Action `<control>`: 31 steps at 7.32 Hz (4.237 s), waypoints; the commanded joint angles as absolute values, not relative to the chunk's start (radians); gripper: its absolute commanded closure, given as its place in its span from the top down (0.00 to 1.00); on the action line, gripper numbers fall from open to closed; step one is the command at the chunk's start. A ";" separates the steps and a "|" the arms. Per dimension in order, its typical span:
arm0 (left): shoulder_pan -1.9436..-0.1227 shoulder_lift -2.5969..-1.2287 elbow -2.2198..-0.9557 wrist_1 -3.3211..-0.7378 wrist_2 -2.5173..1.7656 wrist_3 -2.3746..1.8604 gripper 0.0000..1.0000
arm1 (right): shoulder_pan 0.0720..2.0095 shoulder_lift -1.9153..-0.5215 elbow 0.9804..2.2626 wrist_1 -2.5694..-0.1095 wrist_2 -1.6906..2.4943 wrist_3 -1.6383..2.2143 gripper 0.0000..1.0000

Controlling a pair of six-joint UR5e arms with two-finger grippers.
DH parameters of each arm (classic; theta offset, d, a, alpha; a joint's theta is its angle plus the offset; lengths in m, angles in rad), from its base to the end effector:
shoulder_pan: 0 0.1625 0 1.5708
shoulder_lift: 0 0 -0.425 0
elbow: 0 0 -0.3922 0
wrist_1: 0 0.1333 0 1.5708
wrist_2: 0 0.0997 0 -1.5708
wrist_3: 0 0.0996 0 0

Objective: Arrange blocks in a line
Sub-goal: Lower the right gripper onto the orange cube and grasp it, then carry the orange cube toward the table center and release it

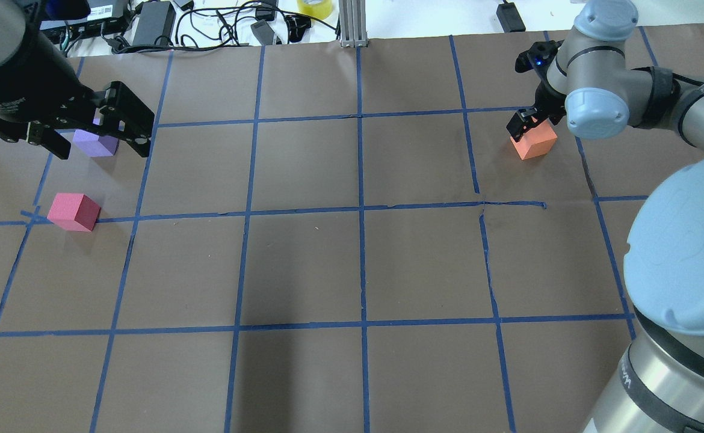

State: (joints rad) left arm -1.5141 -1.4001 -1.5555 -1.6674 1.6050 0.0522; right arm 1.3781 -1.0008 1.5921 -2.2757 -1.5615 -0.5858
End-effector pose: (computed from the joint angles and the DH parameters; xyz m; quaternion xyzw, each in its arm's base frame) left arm -0.1058 -0.4281 0.5636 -0.0030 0.9989 -0.0437 0.0195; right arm 0.0043 -0.6787 0.2140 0.1952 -0.9791 0.0543 0.0173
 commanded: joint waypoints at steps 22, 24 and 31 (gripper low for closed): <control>-1.514 -1.384 -1.574 -1.672 1.621 0.055 1.00 | 1.976 -0.740 1.177 -2.178 -1.582 0.422 0.37; -1.514 -1.376 -1.586 -1.677 1.624 0.057 1.00 | 1.976 -0.742 1.177 -2.177 -1.582 0.426 1.00; -1.514 -1.370 -1.594 -1.671 1.637 0.049 1.00 | 1.873 -1.124 1.259 -1.802 -1.595 0.382 1.00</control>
